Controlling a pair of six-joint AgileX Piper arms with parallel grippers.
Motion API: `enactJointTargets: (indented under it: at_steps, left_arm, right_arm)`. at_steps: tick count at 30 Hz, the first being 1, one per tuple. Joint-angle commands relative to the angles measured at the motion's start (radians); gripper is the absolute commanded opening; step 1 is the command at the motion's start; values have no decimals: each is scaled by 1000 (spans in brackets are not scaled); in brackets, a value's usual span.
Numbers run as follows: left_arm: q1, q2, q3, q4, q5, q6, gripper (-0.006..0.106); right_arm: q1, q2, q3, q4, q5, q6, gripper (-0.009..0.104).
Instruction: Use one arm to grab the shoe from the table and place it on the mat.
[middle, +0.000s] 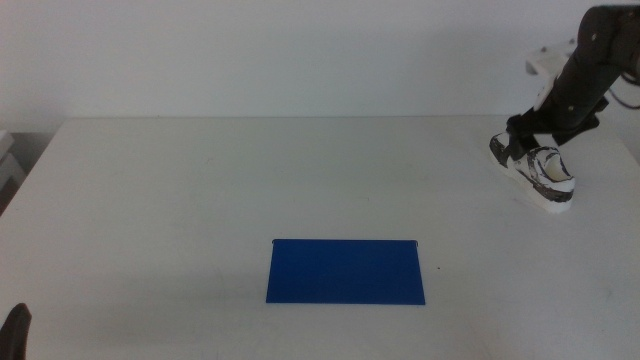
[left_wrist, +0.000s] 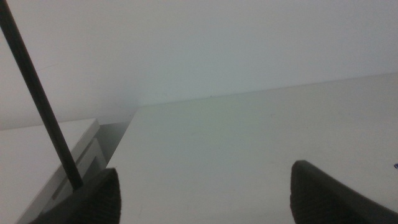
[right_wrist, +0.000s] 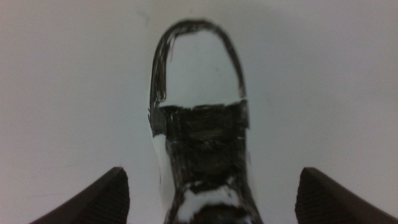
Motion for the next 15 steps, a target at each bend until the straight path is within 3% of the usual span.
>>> enactJointTargets:
  at_steps: [1,7,10,13,15]
  left_arm:
    - [-4,-7,5,-9,-82,-6,94]
    - [-4,-7,5,-9,-82,-6,94]
    - [-4,-7,5,-9,-82,-6,94]
    - [-4,-7,5,-9,-82,-6,94]
    - [-4,-7,5,-9,-82,-6,94]
  right_arm:
    - [-9,-43,-36,-2,-32,-16,92]
    - [-9,-2,-36,-2,-22,-18,89]
    - [-9,4,-36,-1,-9,-36,79]
    - [-9,3,-36,-1,1,-38,58]
    - [-9,0,-36,2,7,-38,37]
